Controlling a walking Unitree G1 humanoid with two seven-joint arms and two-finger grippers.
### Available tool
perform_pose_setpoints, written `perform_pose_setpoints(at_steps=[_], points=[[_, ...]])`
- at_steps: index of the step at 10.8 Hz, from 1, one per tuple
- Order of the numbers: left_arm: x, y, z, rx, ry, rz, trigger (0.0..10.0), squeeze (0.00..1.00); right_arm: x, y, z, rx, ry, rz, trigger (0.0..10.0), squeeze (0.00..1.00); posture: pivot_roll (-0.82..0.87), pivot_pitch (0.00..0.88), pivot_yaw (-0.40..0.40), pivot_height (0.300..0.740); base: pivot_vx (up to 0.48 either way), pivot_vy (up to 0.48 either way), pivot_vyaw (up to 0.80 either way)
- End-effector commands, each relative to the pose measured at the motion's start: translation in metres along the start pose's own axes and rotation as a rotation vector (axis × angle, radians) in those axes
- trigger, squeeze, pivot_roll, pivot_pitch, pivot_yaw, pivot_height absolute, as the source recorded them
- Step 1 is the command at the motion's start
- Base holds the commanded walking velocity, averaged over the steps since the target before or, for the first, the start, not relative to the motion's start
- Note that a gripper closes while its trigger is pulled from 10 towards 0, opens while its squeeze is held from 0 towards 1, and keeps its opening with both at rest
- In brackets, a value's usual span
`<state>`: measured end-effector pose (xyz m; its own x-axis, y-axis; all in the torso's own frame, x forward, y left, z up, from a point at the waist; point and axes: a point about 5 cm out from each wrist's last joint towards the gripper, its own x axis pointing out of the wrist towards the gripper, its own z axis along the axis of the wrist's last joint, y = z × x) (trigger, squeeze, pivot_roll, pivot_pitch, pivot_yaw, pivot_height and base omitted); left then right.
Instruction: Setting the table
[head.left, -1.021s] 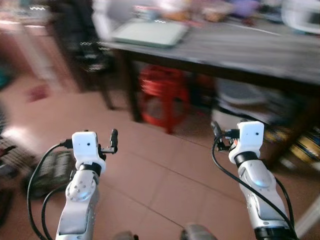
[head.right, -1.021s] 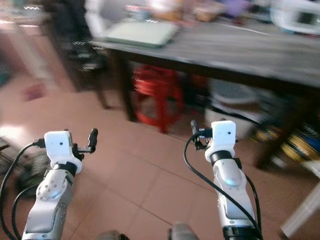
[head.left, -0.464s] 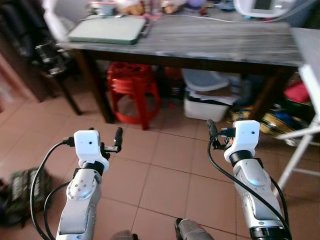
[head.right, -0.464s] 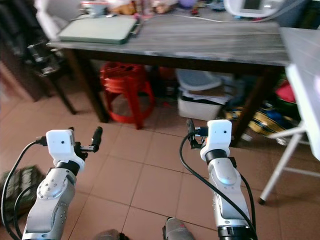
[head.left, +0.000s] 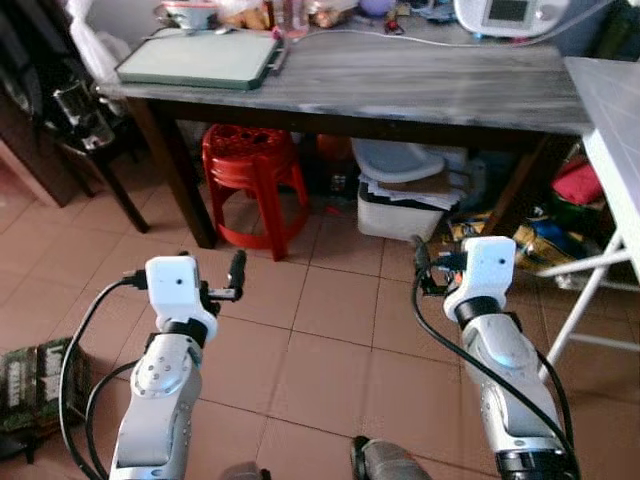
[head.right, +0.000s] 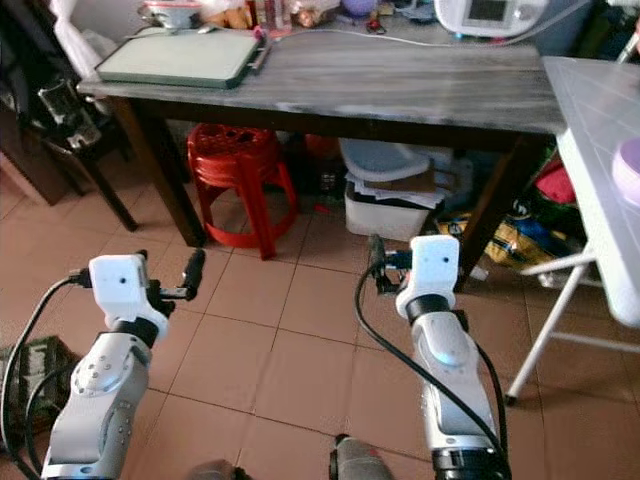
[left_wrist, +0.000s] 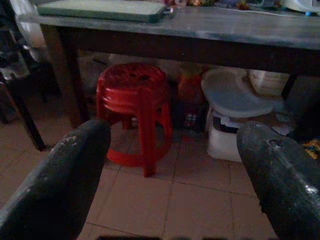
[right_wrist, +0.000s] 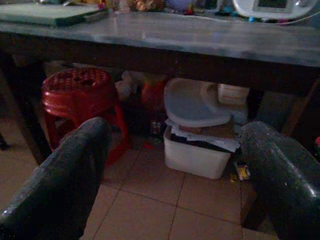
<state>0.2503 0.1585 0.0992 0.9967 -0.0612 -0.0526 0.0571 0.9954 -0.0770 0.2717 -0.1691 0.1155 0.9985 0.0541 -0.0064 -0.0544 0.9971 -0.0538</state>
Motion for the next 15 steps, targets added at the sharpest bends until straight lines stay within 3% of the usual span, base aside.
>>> perform_pose_setpoints(at_steps=[1,5,7,10,13,15], points=[[0.001,0.001,0.006,0.001,-0.015,-0.004,10.0,0.0,-0.001,-0.001,0.007,-0.004,-0.018,-0.011,10.0,0.0,-0.04,0.075,0.071,0.74,0.0,-0.289,-0.8],[0.0,-0.002,0.014,-0.015,-0.028,-0.012,10.0,0.0,-0.009,0.003,0.012,-0.022,-0.031,0.0,10.0,0.0,-0.03,0.087,0.057,0.74,0.0,-0.322,-0.67],[-0.003,-0.001,0.014,-0.015,-0.02,-0.008,10.0,0.0,-0.011,0.004,0.012,-0.033,-0.027,0.014,10.0,0.0,-0.03,0.086,0.058,0.74,0.0,-0.347,0.0],[0.001,-0.007,0.016,-0.001,-0.025,-0.034,10.0,0.0,0.006,0.001,0.028,-0.061,-0.098,0.012,10.0,0.0,-0.04,0.083,0.076,0.74,0.0,-0.401,0.0],[0.004,-0.012,0.019,-0.007,-0.023,-0.052,10.0,0.0,0.004,0.004,0.027,-0.058,-0.096,0.024,10.0,0.0,-0.04,0.089,0.074,0.74,0.0,-0.435,0.0],[0.002,-0.017,0.018,0.013,-0.022,-0.087,10.0,0.0,0.005,0.005,0.027,-0.058,-0.097,0.025,10.0,0.0,-0.04,0.094,0.075,0.74,0.371,-0.296,0.0]])
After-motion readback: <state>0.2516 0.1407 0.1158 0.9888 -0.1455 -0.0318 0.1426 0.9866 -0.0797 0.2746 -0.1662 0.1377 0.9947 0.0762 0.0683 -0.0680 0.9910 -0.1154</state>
